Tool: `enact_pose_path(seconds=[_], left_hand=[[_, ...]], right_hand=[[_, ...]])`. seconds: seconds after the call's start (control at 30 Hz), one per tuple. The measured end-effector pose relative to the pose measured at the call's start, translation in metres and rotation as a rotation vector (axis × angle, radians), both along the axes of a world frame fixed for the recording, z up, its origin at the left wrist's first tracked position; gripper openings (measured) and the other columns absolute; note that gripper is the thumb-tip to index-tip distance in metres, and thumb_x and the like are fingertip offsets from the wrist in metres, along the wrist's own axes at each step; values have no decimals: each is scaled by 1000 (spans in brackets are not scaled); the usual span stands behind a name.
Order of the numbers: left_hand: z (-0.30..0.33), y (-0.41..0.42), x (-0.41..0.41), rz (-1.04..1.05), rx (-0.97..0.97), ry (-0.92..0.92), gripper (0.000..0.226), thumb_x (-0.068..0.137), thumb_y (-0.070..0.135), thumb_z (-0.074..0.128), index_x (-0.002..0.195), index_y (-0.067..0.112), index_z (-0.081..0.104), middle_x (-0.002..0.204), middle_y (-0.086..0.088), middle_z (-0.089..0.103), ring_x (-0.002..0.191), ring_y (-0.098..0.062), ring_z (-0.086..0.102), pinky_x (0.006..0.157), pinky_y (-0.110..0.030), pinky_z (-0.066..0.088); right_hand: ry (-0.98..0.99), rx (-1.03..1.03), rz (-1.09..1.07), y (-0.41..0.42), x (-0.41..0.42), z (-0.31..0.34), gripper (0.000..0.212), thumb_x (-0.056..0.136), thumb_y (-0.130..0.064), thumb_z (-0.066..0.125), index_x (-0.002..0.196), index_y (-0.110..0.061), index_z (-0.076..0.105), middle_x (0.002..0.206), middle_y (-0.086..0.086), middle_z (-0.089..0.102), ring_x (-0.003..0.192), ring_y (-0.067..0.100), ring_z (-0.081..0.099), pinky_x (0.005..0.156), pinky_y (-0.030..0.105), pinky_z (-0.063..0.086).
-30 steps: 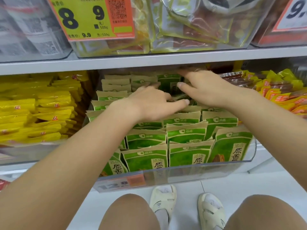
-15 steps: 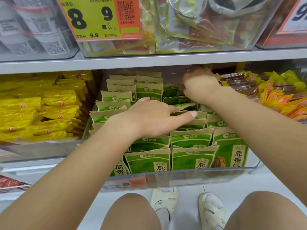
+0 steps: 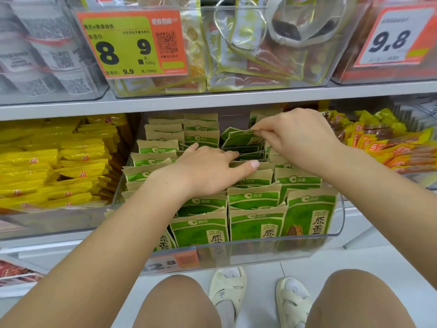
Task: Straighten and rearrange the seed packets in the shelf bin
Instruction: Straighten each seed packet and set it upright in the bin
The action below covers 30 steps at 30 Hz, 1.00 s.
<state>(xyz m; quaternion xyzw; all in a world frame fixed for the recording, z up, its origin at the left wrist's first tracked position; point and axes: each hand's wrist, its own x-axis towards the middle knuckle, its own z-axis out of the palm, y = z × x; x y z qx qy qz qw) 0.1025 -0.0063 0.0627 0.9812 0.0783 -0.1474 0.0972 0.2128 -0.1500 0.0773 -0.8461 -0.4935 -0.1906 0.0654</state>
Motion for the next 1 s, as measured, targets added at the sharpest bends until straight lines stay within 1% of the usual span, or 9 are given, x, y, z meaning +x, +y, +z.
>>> enact_pose_path(seconds=[0.2,0.3,0.43,0.6,0.67,0.73,0.8,0.9,1.0], left_hand=[[0,-2,-5,29,4,-74,79,91,73,11,152,27,33,157,-2,35,147,-22,26,122,-47,6],[2,-3,-8,41,19,-102,78,93,71,13,151,24,35,158,-3,33,147,-22,26,121,-47,9],[8,-4,-19,60,2,-131,72,96,65,18,151,22,35,161,-4,27,149,-22,21,121,-46,9],[12,-5,-41,107,-62,-286,60,100,55,32,146,18,44,154,-5,40,143,-21,33,118,-41,21],[15,-10,-51,158,-182,-470,47,102,46,40,136,19,56,137,-1,58,127,-18,51,104,-33,39],[23,-22,-59,266,-389,-686,35,103,37,42,125,21,64,118,7,67,107,-9,60,86,-25,44],[36,-40,-67,392,-786,-776,31,104,35,41,112,23,69,107,12,72,99,-4,66,89,-22,47],[41,-72,-89,410,-1227,-546,31,95,49,47,100,28,70,95,13,76,89,-3,71,88,-29,51],[16,-99,-114,312,-1220,-384,34,88,42,65,118,26,64,108,9,74,99,-9,70,85,-32,55]], right_hand=[[-106,343,75,-19,-8,16,26,91,-29,54,101,-20,75,76,9,74,69,34,69,58,34,47],[-120,508,60,-27,-15,24,22,91,-28,57,99,-18,75,77,8,74,70,33,69,58,36,50],[-23,726,37,-35,-25,38,25,93,-31,55,99,-16,73,88,1,74,83,22,67,70,35,50],[212,1019,93,-52,-43,62,14,92,-25,58,93,-14,65,73,-23,58,68,-1,53,66,27,47],[317,1086,126,-63,-49,67,4,90,-24,62,88,-21,61,66,-21,57,64,-4,50,63,23,44],[463,1120,140,-75,-54,69,9,87,-24,66,81,-26,60,59,-19,58,60,-3,51,59,26,45],[687,1090,131,-85,-61,66,11,86,-18,69,80,-25,62,53,-19,59,53,-3,52,53,21,43],[999,1001,121,-91,-77,48,9,80,-14,73,78,-15,65,55,-9,65,51,2,56,48,17,43],[1149,975,64,-93,-100,24,10,81,-6,73,78,-11,64,57,-3,68,51,7,62,46,19,47]])
